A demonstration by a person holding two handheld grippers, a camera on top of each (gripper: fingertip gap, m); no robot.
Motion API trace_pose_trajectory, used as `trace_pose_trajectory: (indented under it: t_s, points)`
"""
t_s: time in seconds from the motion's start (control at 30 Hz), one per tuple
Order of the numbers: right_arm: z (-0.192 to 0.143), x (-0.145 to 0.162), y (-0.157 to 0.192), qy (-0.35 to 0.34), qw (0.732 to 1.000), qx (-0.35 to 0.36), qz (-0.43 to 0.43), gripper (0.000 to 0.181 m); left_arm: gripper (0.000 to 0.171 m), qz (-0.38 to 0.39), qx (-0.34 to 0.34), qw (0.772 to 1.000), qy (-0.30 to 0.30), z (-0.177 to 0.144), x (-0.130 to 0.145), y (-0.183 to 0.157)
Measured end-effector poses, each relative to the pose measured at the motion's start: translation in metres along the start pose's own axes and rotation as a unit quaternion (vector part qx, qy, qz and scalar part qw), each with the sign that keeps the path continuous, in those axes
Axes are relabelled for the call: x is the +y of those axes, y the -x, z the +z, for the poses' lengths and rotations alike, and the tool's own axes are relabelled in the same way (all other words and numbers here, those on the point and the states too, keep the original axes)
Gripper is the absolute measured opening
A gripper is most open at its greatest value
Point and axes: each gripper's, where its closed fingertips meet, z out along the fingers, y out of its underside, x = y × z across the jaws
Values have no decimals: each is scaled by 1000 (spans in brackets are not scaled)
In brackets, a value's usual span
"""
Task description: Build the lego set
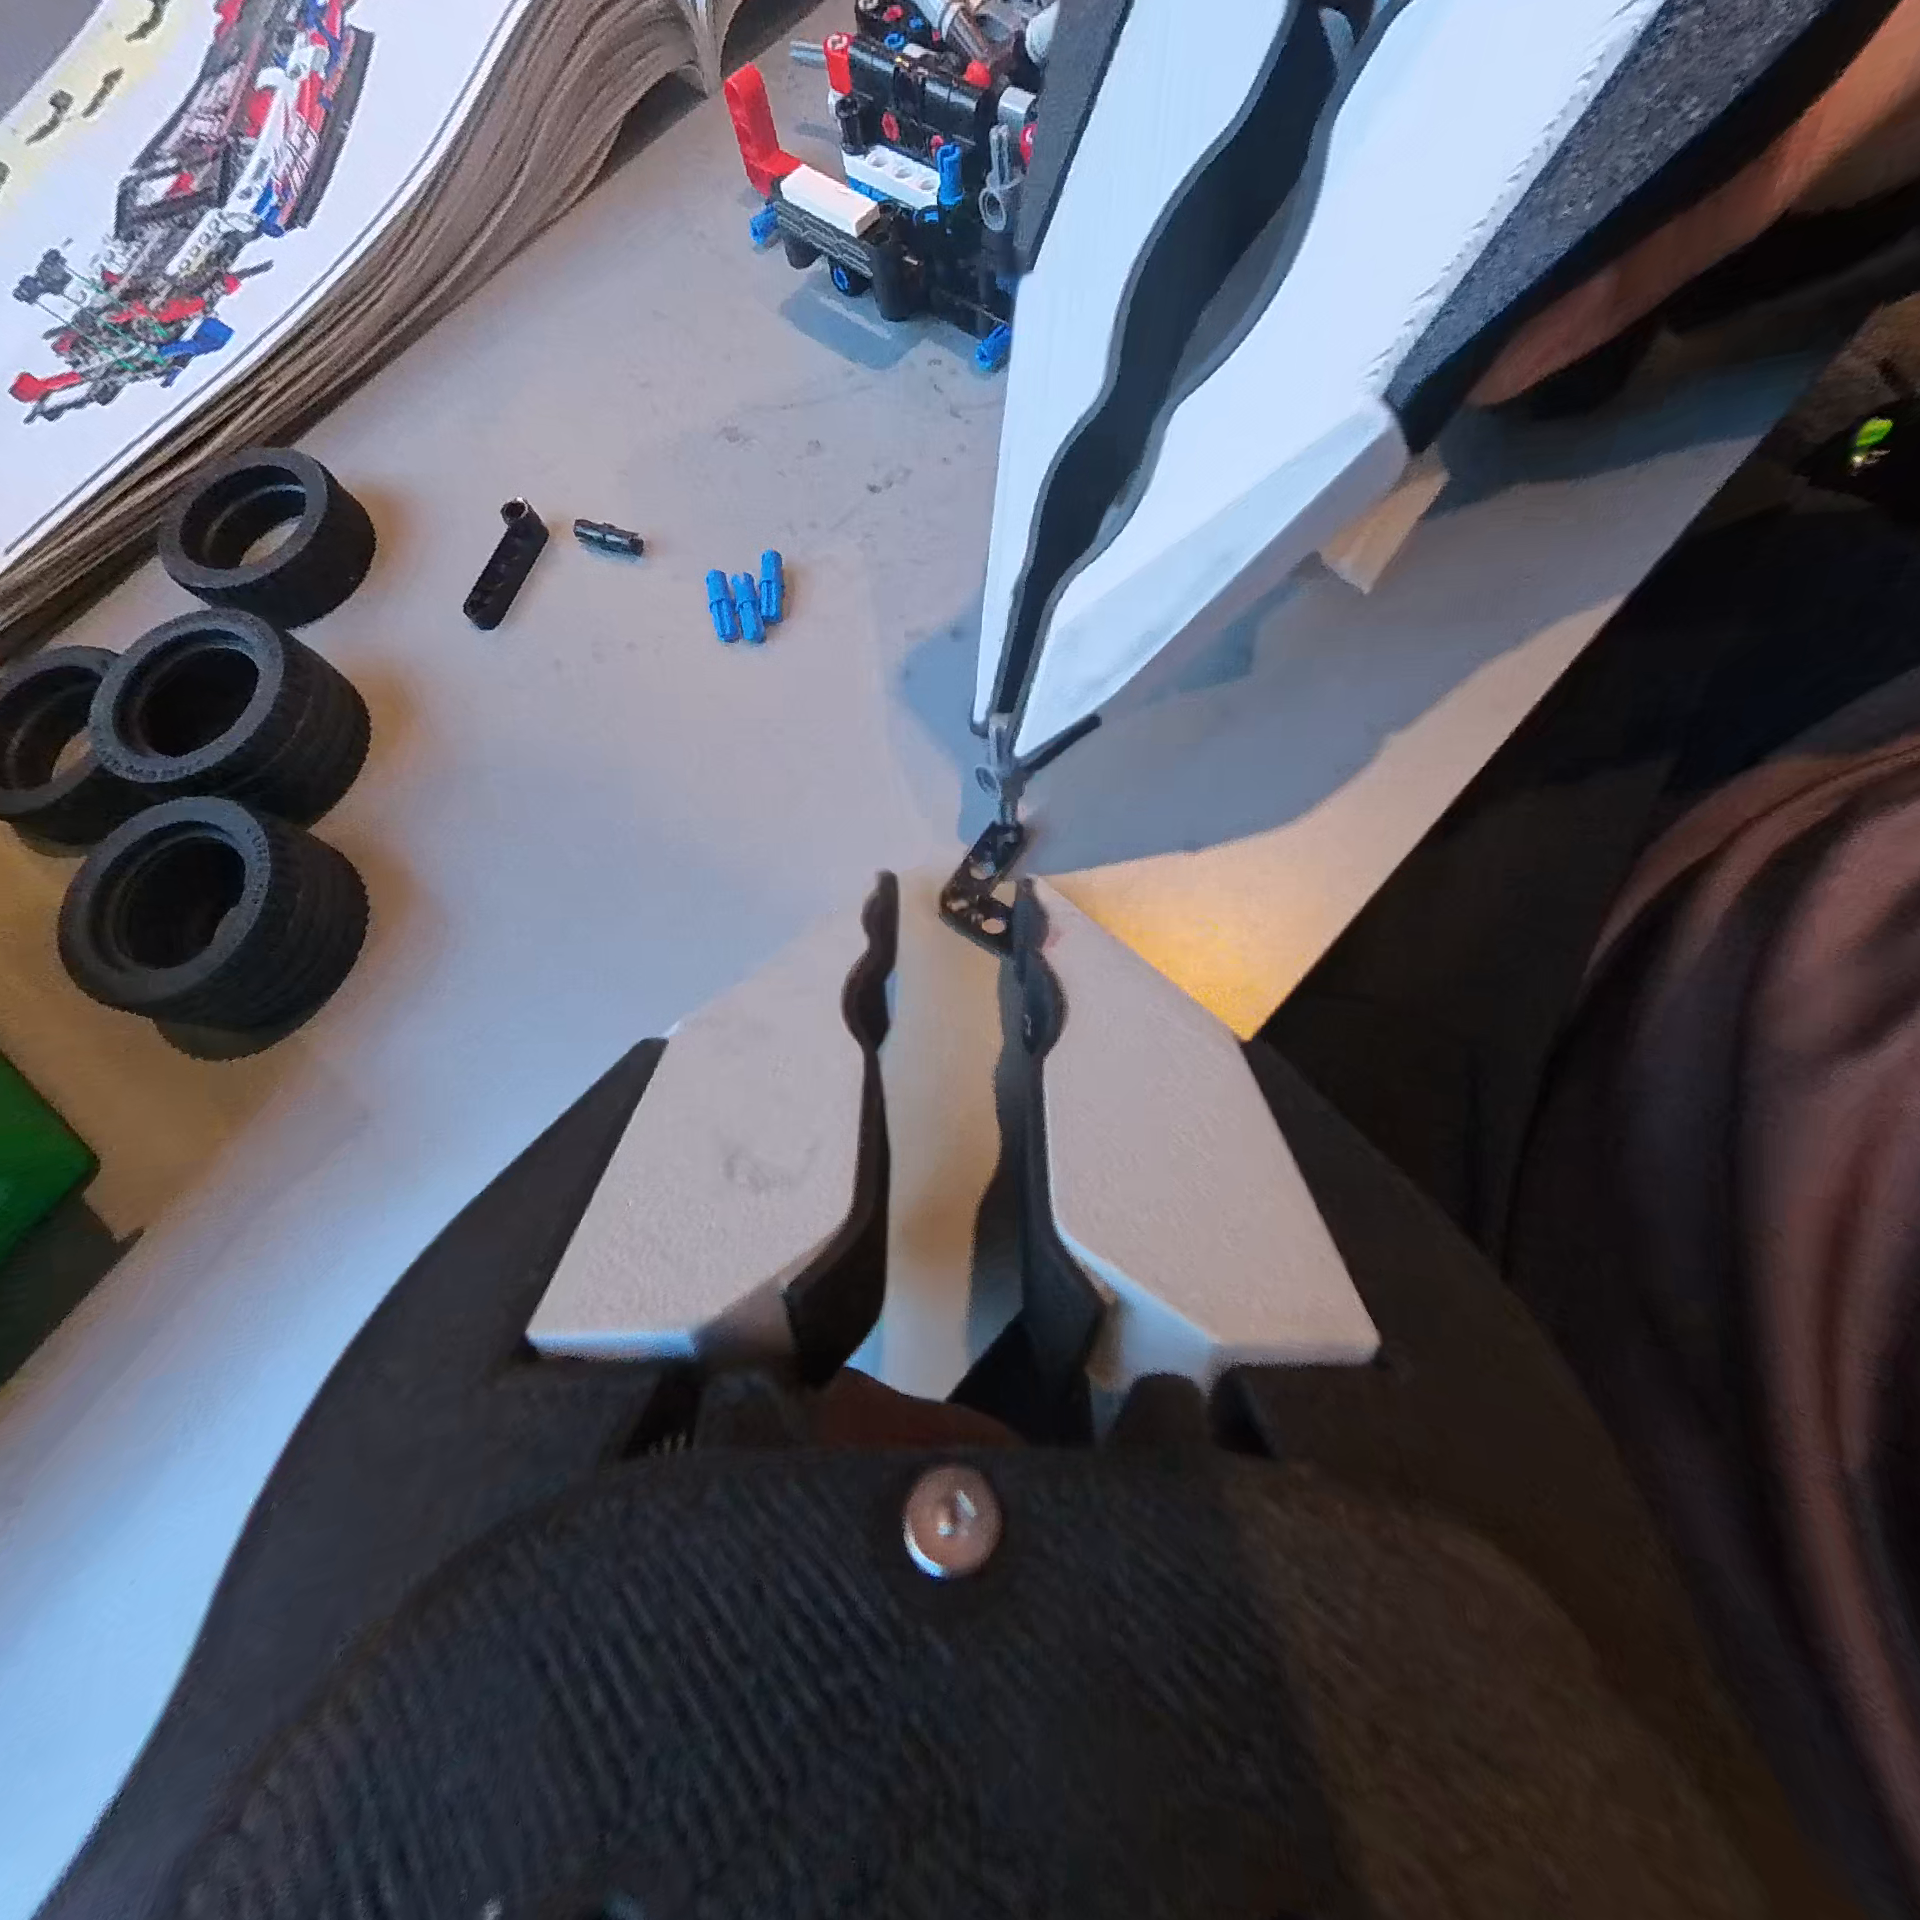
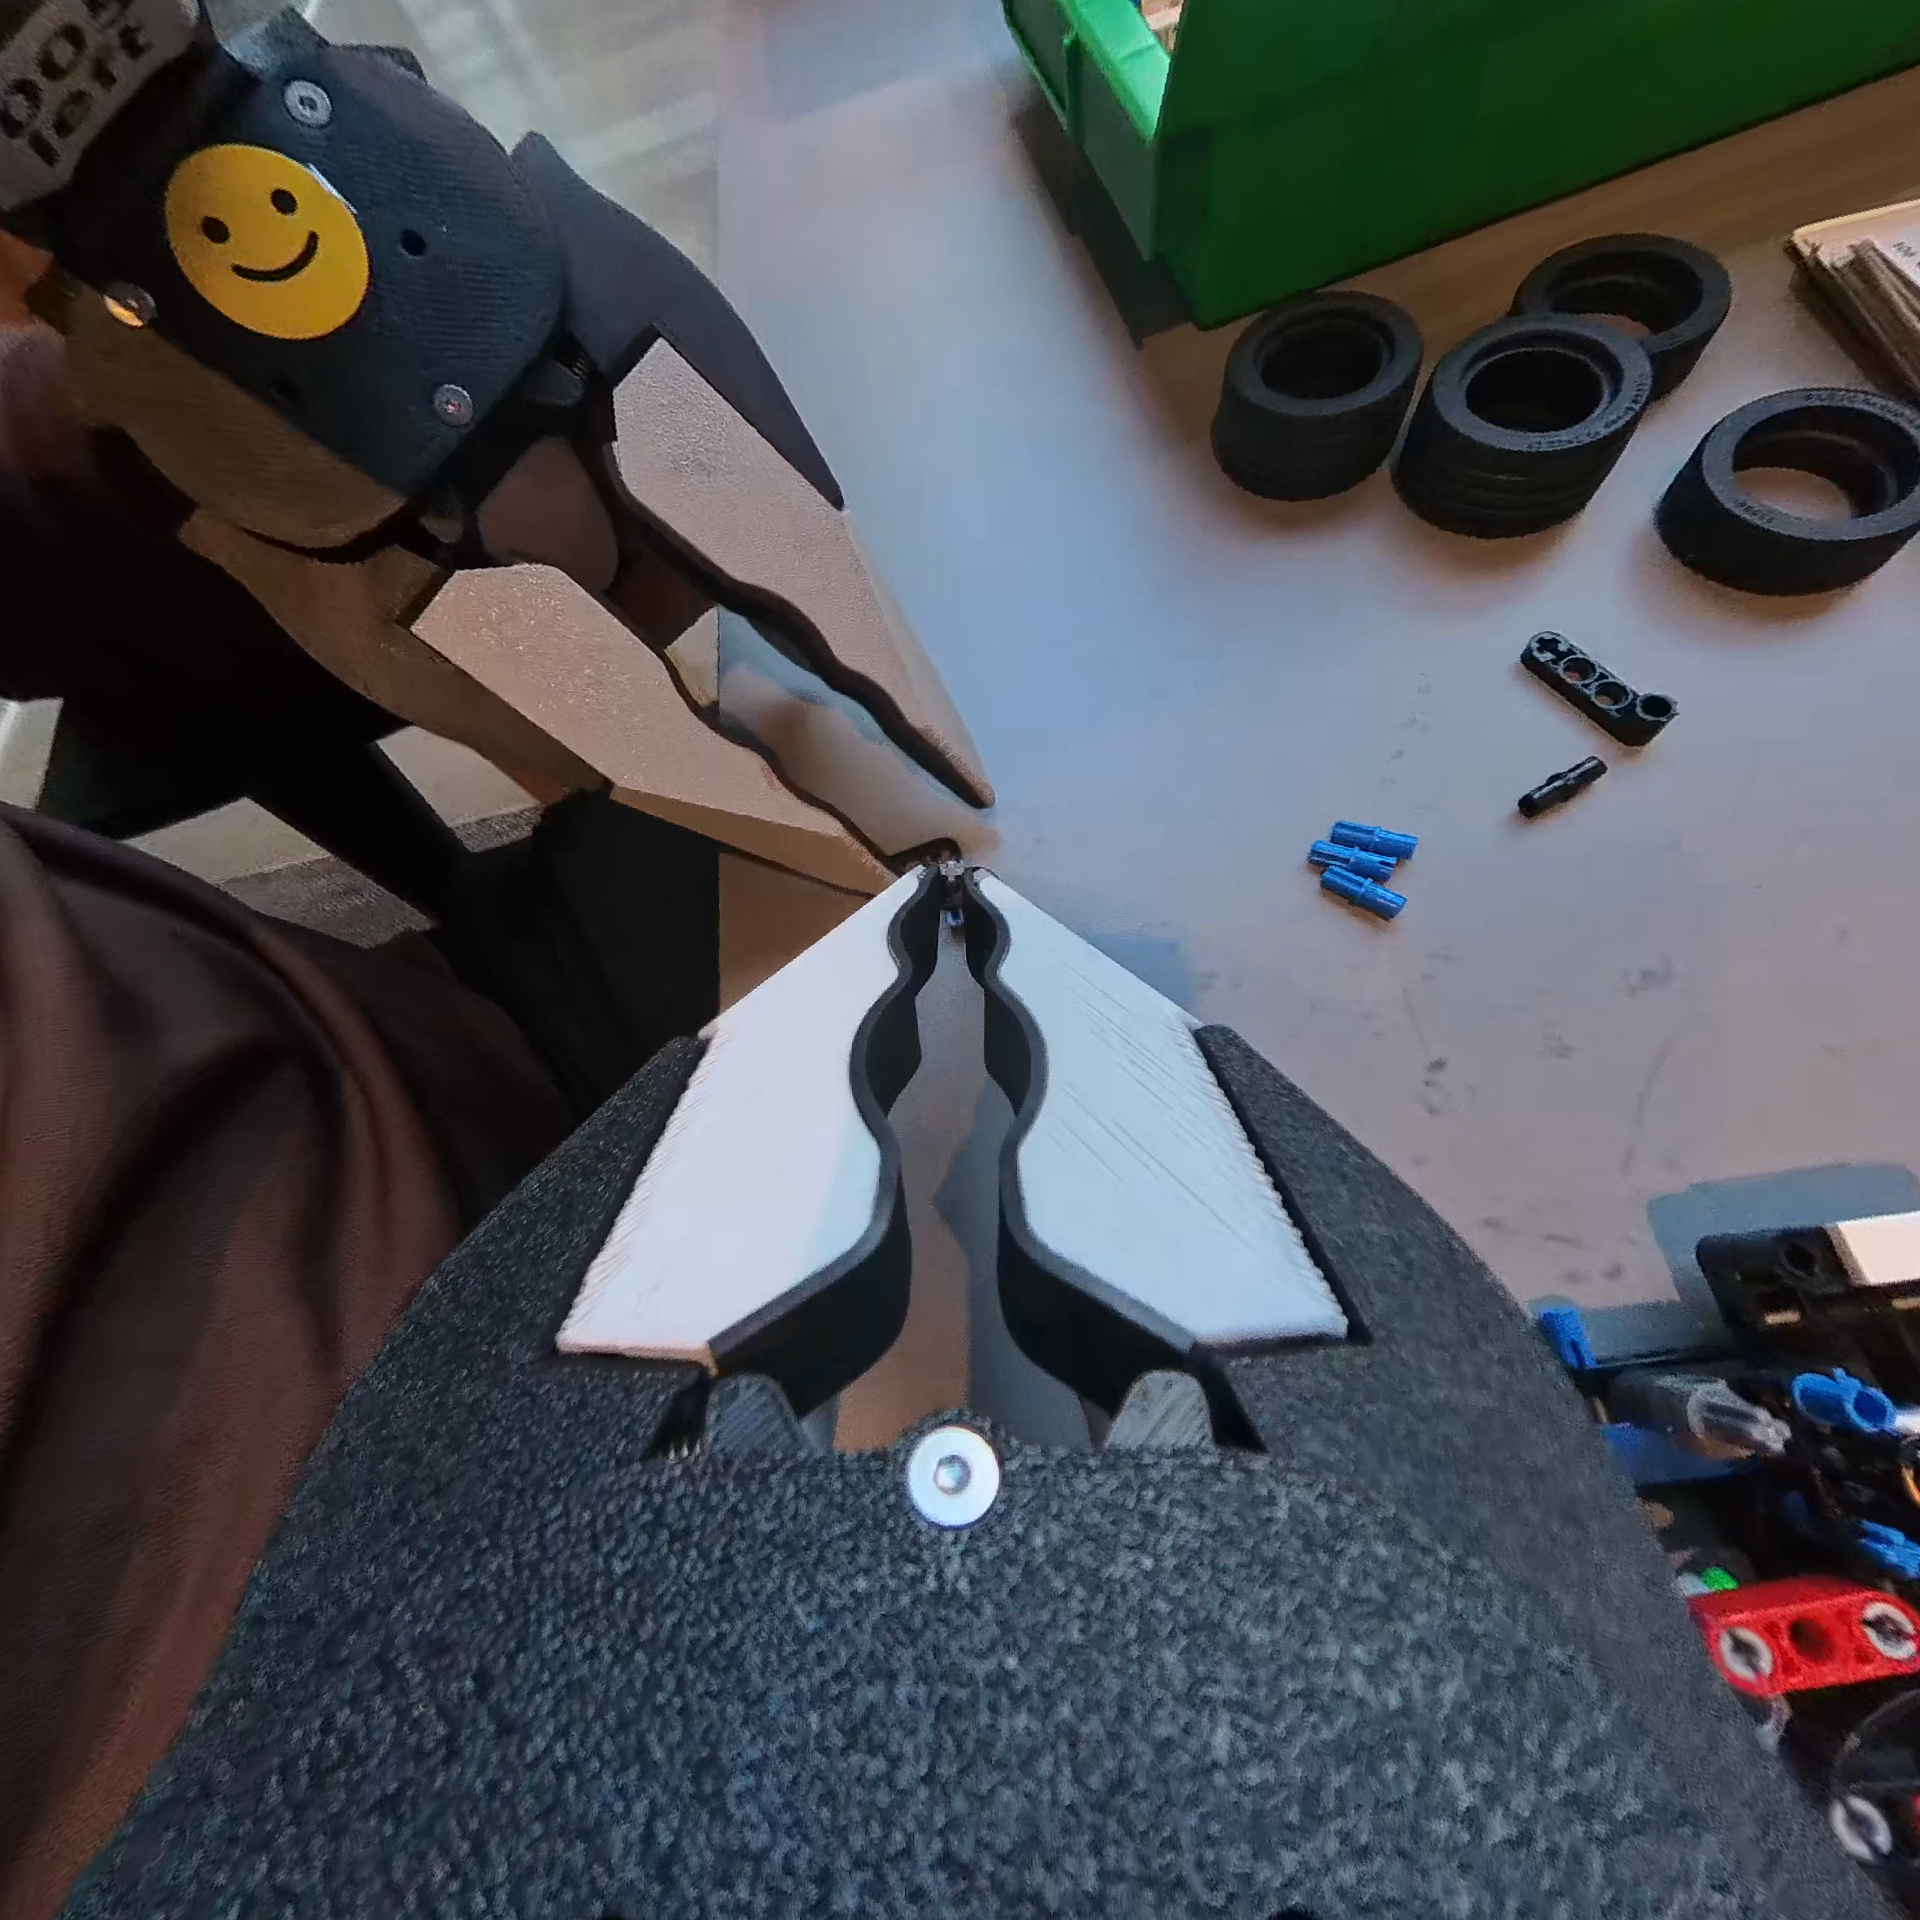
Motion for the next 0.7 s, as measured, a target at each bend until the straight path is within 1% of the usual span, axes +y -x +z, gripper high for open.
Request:
trace_pose_trajectory:
  t_s: [0.13, 0.23, 0.3, 0.43, 0.5, 0.57, 0.7]
  points:
    - [-10, -2, 2, -24, 1000, 7, 3, 3, 20, -7, -10, 1000, -22, -5, -1, 6]
    - [-22, -5, 1, -53, 998, 14, 9, 3, 23, -29, 12, 999, -31, -7, 1, 8]
    - [-31, -6, 2, -72, 997, 15, 12, 4, 22, -16, 15, 999, -47, -10, -2, 9]
    - [-51, -5, 1, -107, 994, 21, 11, 4, 21, 22, -17, 998, -61, -10, -5, 21]
    - [-61, -3, -3, -127, 991, 22, 22, 4, 23, 8, 12, 997, -72, -11, -9, 16]
    - [-70, -2, -5, -154, 987, 19, 36, 4, 22, 2, 26, 995, -93, -15, -13, 15]
    - [-83, -8, -3, -202, 978, -8, 56, 4, 20, -24, 87, 989, -114, -21, -15, 9]
